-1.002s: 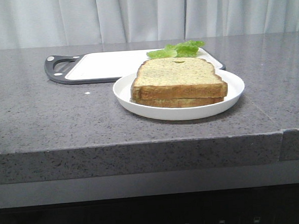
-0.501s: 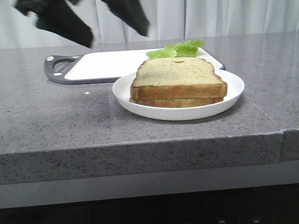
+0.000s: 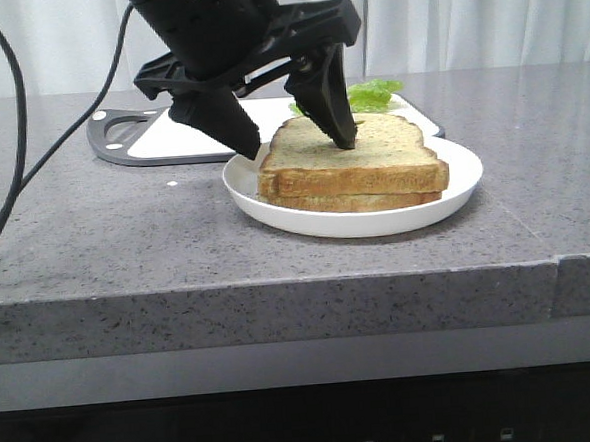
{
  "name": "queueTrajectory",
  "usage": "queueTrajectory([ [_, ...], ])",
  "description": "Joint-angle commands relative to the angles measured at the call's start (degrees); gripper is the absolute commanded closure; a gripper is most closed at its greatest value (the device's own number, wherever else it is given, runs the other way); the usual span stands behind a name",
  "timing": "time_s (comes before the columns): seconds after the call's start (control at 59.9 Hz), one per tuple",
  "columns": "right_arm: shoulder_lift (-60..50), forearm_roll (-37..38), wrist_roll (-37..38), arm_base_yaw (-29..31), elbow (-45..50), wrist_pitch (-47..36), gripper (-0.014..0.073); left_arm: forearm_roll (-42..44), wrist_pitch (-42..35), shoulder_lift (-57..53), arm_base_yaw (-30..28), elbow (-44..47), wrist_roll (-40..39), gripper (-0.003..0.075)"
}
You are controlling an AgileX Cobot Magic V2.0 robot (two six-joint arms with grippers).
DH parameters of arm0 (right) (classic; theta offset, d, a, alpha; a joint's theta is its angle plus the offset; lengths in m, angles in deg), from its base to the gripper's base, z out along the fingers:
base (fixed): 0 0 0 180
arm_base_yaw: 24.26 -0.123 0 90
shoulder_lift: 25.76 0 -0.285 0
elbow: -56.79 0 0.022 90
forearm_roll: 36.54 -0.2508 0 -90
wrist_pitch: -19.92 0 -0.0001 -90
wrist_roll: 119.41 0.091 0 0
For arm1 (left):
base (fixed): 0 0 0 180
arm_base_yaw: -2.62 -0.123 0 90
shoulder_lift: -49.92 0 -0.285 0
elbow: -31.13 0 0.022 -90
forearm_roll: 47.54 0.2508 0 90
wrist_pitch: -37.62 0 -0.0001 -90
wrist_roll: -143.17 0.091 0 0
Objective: Left arm grabs bread, right arm adds lettuce
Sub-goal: 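Lower the left gripper onto the top bread slice and grasp it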
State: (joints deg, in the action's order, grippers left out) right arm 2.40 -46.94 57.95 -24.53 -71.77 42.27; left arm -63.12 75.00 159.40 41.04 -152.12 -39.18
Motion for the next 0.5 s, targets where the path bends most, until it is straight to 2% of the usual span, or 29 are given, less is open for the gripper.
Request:
queueTrajectory([
  [0.0, 0.8, 0.7, -0.3, 0.2, -2.0, -4.2, 0.013, 0.5, -1.4, -2.3, 0.4, -1.7, -0.2, 0.0272],
  [0.15, 0.8, 0.7, -0.3, 0.2, -2.0, -4.2, 0.013, 3.0, 0.6, -2.3, 0.4, -1.7, -0.2, 0.0477],
  [0.351, 0.8, 0.7, -0.3, 0.2, -2.0, -4.2, 0.013, 5.6, 1.1, -2.3, 0.3, -1.7, -0.8, 0.0697],
  [0.401, 0.8, 0.7, -0.3, 0.2, -2.0, -4.2, 0.013, 5.7, 1.0, -2.3, 0.3, -1.7, -0.8, 0.0736],
  [0.484, 0.8, 0.7, -0.3, 0.2, -2.0, -4.2, 0.013, 5.8, 0.3, -2.4, 0.3, -1.7, -0.8, 0.0741],
])
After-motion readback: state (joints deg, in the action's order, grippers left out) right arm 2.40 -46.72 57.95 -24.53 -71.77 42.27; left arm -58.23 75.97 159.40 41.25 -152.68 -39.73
